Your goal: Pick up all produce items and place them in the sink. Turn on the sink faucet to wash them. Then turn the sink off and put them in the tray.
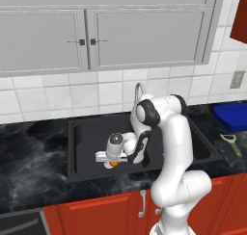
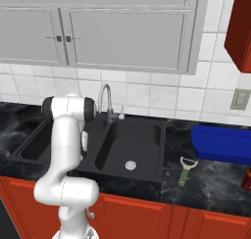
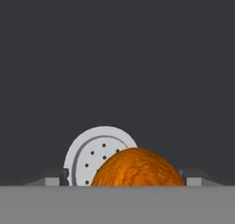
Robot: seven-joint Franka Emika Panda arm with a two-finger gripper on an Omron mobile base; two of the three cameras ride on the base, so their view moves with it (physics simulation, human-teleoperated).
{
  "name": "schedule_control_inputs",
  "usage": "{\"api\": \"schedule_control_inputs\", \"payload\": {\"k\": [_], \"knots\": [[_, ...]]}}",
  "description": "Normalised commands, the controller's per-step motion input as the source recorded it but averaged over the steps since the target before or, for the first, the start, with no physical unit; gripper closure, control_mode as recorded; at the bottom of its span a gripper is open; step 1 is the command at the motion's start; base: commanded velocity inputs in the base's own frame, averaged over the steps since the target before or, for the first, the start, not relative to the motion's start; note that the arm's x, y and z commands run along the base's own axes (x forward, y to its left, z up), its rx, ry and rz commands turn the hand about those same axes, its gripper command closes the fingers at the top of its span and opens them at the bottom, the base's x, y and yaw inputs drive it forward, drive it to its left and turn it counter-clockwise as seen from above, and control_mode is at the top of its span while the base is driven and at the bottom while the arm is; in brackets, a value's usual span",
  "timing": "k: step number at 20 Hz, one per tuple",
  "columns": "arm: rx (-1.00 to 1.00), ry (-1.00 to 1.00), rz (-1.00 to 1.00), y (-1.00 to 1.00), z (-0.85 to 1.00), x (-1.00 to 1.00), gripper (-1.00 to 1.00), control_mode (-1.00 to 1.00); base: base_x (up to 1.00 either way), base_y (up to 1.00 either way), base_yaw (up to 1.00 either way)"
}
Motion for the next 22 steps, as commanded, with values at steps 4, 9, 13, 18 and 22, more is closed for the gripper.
{"api": "schedule_control_inputs", "payload": {"k": [4,9,13,18,22], "knots": [[0.0,0.0,0.0,0.01,0.0,-0.03,1.0,-1.0,0.0,0.0,0.0],[0.02,-0.05,0.0,0.0,0.16,-0.13,1.0,-1.0,0.0,0.0,0.0],[0.02,-0.03,0.0,0.0,0.62,-0.11,1.0,-1.0,0.0,0.0,0.0],[0.0,-0.02,0.0,0.09,0.78,-0.02,1.0,-1.0,0.0,0.0,0.0],[0.0,-0.02,-0.02,0.4,0.89,0.0,1.0,-1.0,0.0,0.0,0.0]]}}
